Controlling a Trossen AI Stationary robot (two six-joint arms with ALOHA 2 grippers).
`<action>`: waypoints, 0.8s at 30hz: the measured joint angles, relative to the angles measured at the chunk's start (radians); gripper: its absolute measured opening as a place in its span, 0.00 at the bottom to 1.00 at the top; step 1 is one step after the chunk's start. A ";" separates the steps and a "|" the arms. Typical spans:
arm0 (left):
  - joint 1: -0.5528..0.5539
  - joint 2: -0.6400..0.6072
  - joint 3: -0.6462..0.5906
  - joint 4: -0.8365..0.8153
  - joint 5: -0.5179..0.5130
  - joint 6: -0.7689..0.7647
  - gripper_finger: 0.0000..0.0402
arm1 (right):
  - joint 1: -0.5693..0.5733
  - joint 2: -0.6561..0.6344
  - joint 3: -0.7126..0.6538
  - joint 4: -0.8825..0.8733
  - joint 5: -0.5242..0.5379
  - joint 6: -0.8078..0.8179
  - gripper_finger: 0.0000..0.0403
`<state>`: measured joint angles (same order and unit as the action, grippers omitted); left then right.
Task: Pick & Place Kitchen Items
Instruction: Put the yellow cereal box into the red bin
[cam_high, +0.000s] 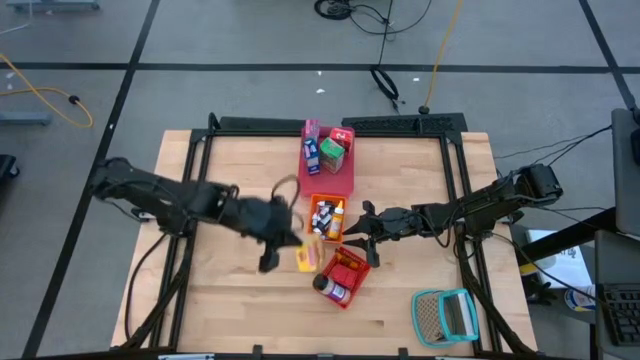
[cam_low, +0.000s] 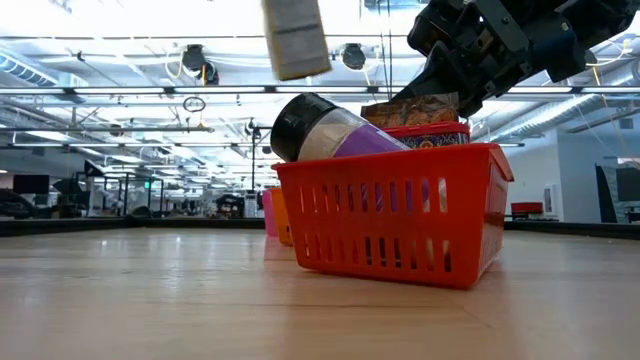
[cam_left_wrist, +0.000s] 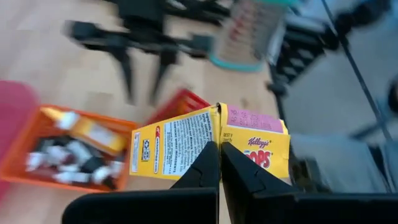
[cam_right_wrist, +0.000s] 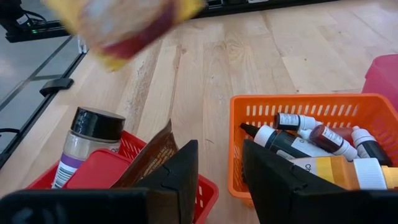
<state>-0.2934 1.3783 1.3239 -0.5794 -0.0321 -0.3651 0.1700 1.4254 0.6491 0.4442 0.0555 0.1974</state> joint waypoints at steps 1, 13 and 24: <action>0.025 -0.007 0.000 0.002 -0.001 -0.011 0.00 | 0.000 0.000 0.000 0.000 0.000 0.000 0.29; 0.317 -0.017 0.000 0.066 0.000 -0.099 0.00 | 0.000 0.000 0.000 0.000 0.000 0.000 0.29; 0.484 0.006 0.000 0.150 0.004 -0.229 0.00 | 0.000 0.000 0.000 0.000 0.000 0.000 0.29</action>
<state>0.1901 1.3842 1.3239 -0.4298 -0.0279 -0.5940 0.1699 1.4254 0.6491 0.4442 0.0555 0.1970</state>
